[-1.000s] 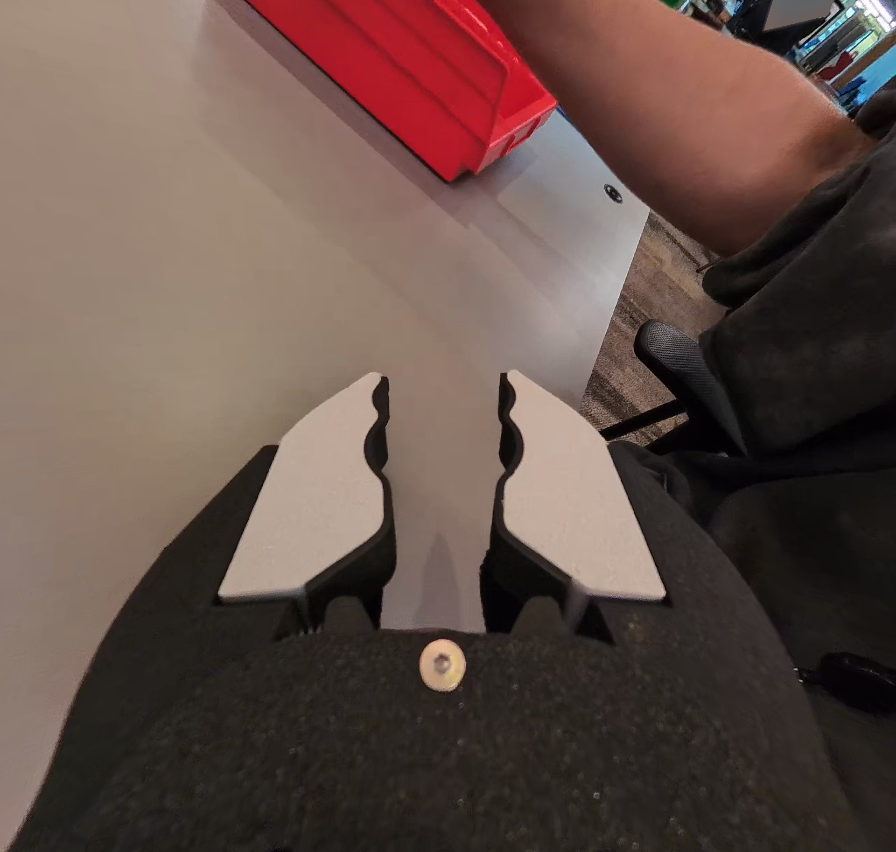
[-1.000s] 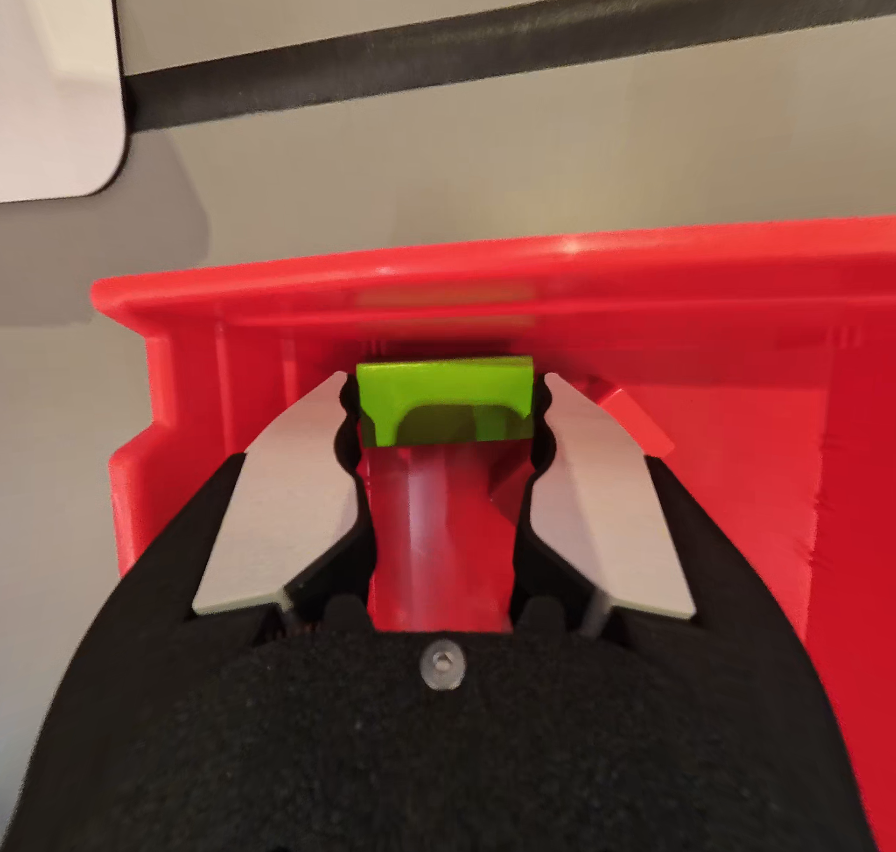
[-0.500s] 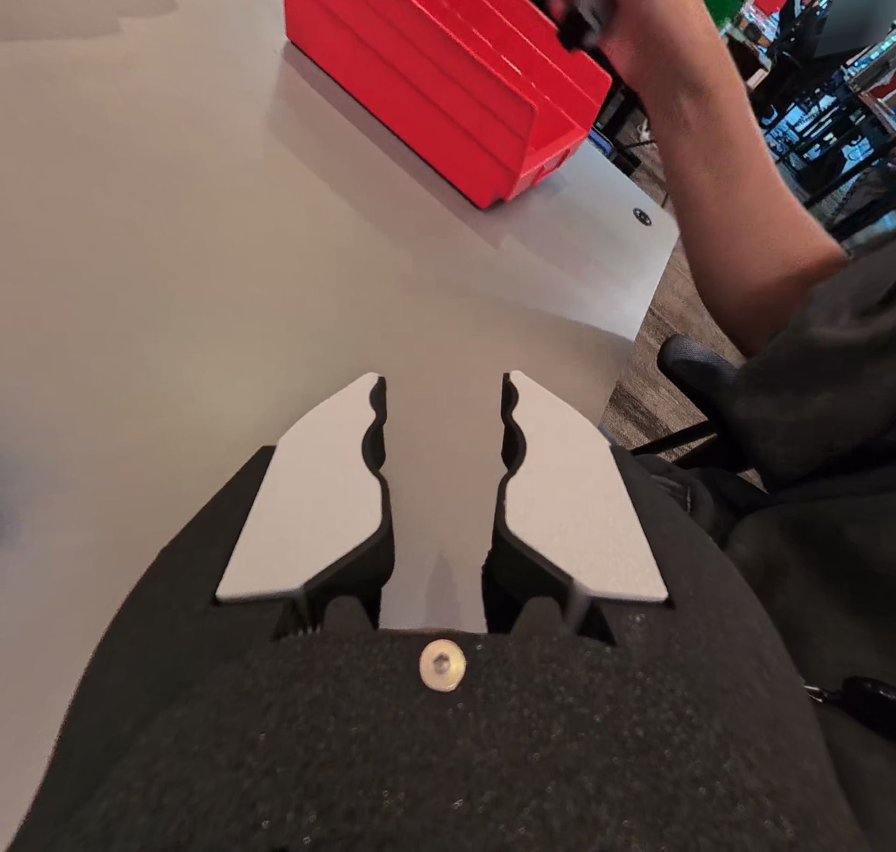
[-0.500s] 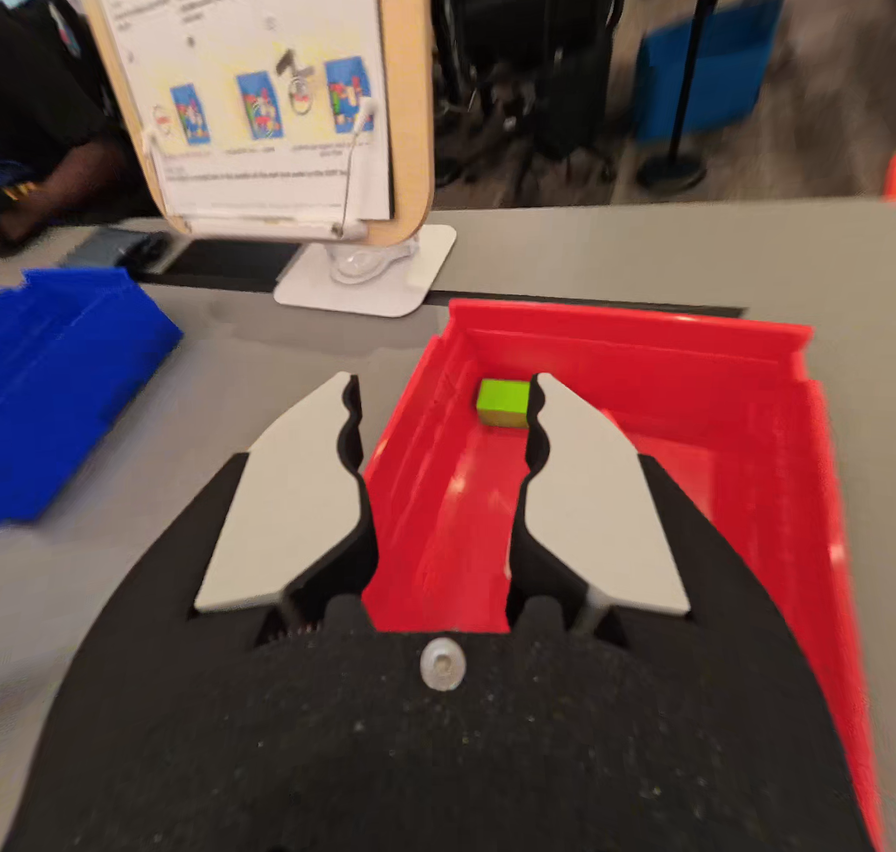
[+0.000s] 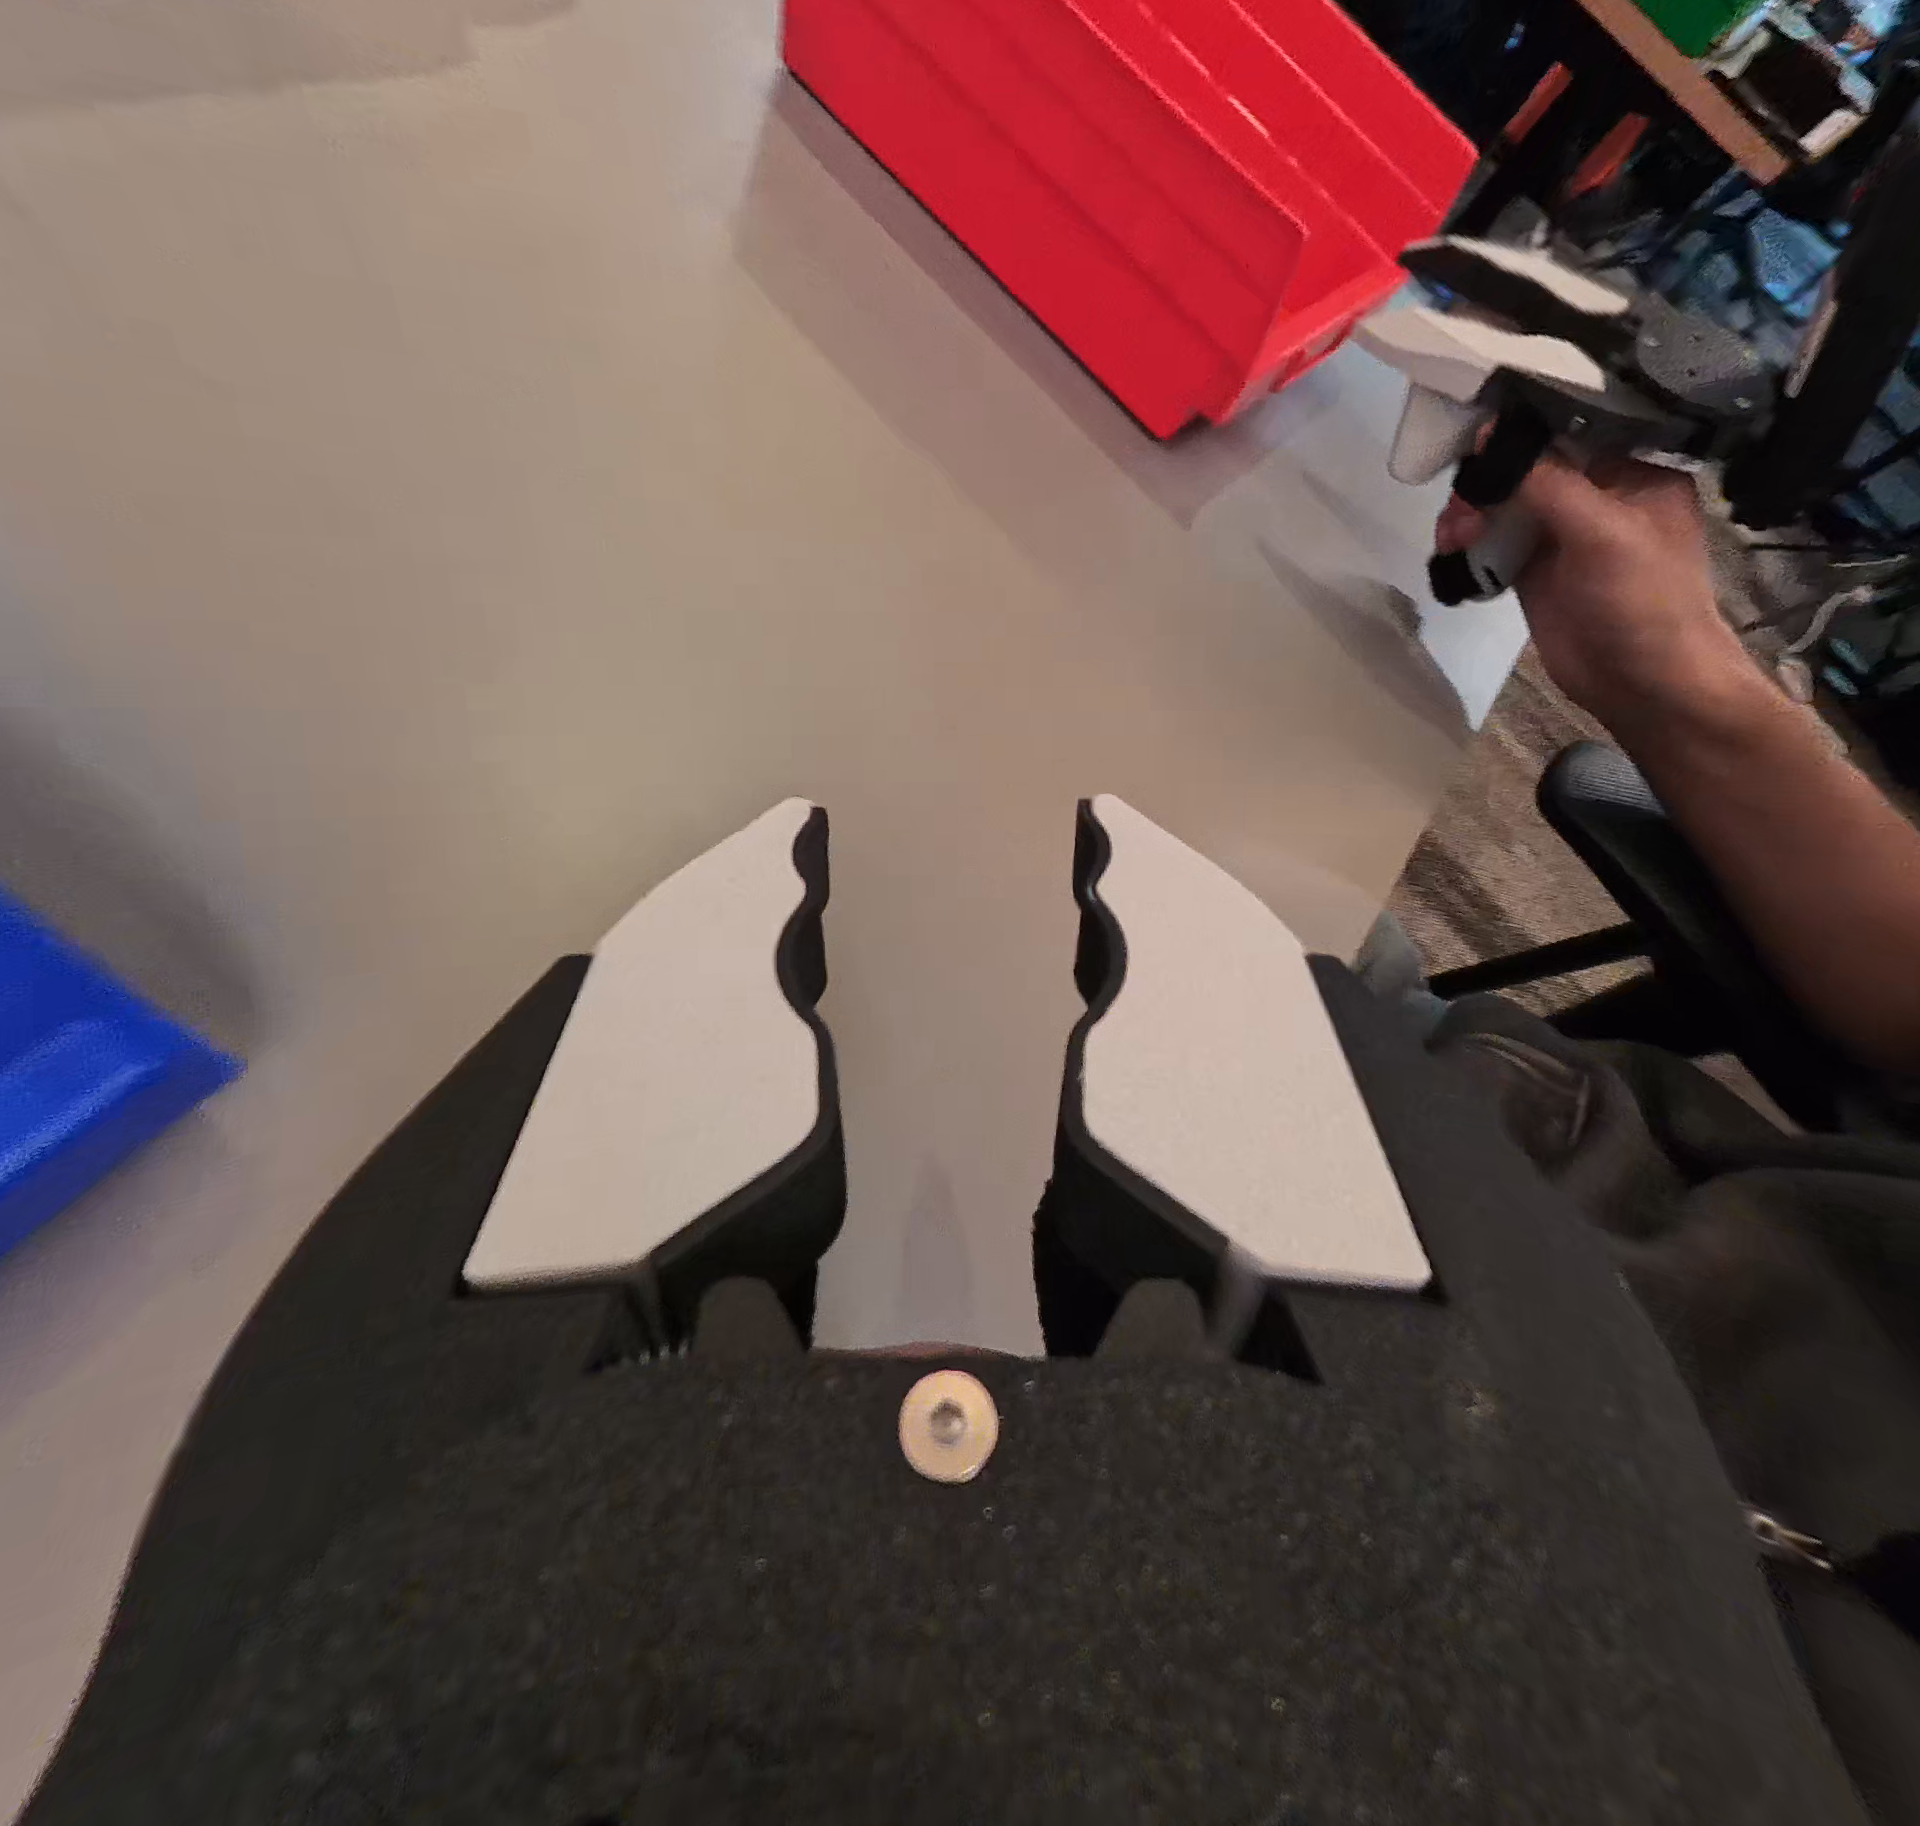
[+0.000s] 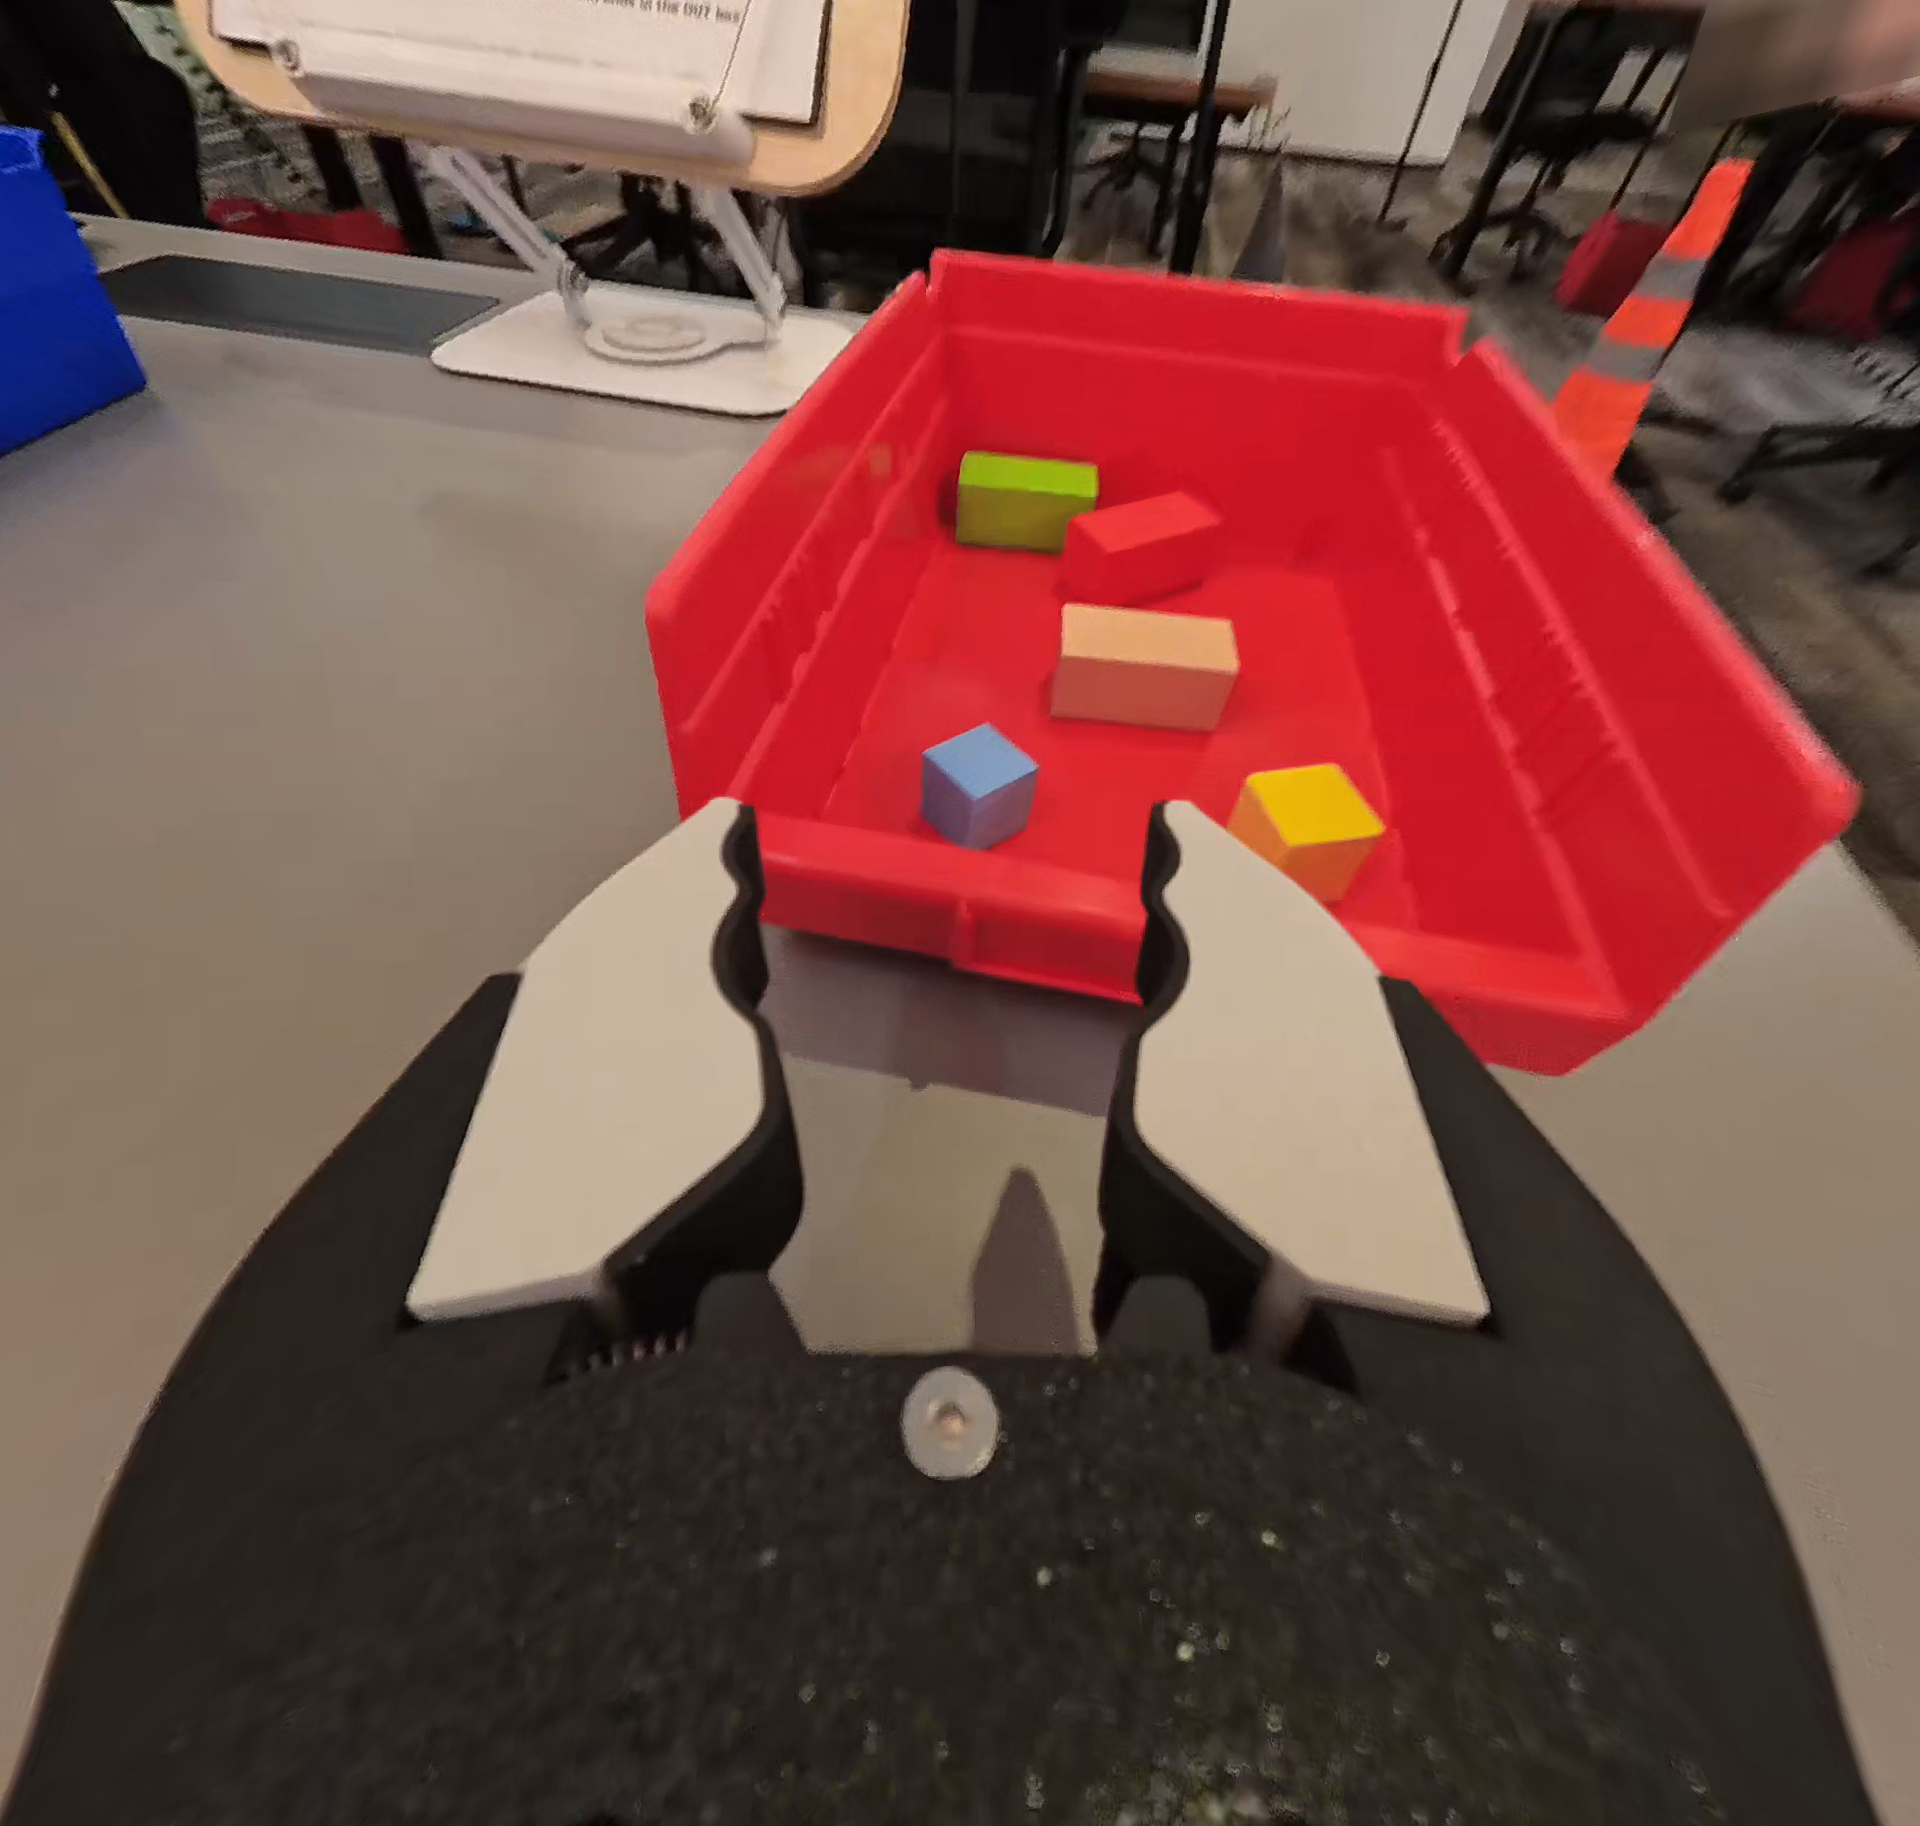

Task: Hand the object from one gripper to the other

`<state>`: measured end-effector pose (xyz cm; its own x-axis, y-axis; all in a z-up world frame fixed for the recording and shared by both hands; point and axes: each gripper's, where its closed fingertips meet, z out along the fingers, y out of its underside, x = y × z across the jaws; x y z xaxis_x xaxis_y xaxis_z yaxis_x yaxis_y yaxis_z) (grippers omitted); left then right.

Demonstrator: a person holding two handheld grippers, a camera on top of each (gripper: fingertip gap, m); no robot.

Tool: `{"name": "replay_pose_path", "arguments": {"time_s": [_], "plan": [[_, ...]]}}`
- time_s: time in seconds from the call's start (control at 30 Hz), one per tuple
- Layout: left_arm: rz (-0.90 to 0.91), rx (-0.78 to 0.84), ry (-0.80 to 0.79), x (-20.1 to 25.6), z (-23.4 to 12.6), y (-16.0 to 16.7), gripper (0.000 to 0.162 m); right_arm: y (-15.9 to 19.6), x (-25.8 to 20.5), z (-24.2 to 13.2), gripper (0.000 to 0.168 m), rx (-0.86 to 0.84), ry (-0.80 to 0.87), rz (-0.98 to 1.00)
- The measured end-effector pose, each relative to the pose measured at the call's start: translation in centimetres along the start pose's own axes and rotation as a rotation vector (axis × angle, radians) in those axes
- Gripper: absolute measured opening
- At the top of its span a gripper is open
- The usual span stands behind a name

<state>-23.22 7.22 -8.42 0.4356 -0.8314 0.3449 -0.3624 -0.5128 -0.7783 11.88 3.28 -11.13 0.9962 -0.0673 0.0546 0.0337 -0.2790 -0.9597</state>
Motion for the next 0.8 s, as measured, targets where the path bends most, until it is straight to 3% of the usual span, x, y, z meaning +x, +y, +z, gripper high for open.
{"name": "replay_pose_path", "arguments": {"time_s": [0.13, 0.33, 0.43, 0.7, 0.8], "plan": [[0.071, -0.004, -0.239, -6.6, -5.0, -3.0, 0.055, 1.0, -0.8, 0.2, 0.071, -0.065, -0.059, 0.06], [0.454, -0.377, -0.589, -20.3, -9.3, -4.8, 0.054, 1.4, -1.6, 0.7, 0.069, -0.086, -0.087, -0.012], [0.528, -0.524, -0.594, -25.2, -8.3, -4.3, 0.053, 1.8, -2.3, 1.0, 0.069, -0.105, -0.116, -0.037], [0.211, -0.781, -0.464, -32.0, -3.8, -0.9, 0.057, 1.9, -1.8, 1.1, 0.07, -0.1, -0.084, -0.067], [0.16, -0.827, -0.438, -32.8, -3.1, 0.3, 0.045, 1.7, -1.5, 0.9, 0.07, -0.093, -0.078, -0.071]]}}
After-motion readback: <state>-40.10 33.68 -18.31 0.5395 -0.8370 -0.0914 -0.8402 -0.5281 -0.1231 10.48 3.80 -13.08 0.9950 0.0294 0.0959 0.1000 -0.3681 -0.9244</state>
